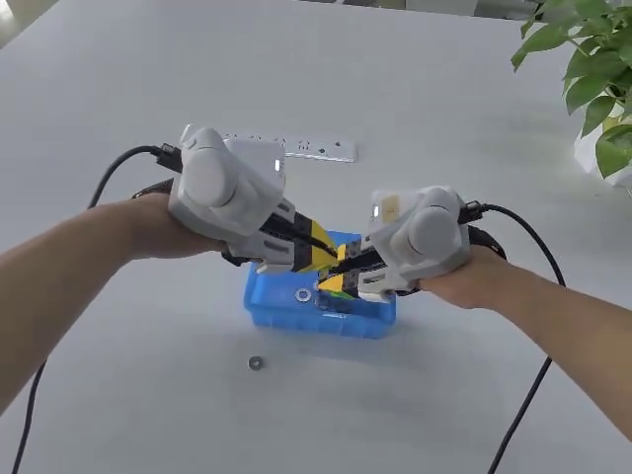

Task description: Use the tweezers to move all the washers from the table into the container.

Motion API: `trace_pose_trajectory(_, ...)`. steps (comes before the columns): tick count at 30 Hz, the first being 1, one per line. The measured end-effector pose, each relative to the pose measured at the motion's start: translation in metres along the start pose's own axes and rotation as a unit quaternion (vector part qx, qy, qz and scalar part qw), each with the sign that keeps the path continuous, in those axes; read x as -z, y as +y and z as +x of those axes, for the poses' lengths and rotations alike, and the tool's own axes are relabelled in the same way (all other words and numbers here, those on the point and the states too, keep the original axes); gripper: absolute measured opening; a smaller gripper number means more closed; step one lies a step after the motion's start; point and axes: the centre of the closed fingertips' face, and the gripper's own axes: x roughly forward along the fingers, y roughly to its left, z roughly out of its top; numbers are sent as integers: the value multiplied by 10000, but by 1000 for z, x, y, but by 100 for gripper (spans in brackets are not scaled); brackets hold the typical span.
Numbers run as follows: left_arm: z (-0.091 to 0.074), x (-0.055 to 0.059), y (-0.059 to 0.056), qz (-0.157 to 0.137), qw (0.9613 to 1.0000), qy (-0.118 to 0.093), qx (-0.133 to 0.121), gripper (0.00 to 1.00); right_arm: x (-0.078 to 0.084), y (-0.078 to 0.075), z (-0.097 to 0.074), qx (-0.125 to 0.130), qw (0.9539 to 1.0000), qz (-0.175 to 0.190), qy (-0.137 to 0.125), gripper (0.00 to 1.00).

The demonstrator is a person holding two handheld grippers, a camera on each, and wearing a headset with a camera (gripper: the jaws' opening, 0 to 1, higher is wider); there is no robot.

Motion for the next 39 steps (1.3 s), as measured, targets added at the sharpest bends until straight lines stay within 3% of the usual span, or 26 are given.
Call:
trace_pose_trajectory(15,-2,1,2,-64,10000,27,-5,6,-7,-4,-14,167,9998,68,-72,24)
trace_pose_trajectory(27,-2,1,3,-129,9999,30,-9,5,-7,-3,-36,415,9972,603,-164,35)
trace_pose_trajectory(39,-6,-4,3,-214,9998,-42,-45,5,0,2,-64,786,9930,853,-207,43)
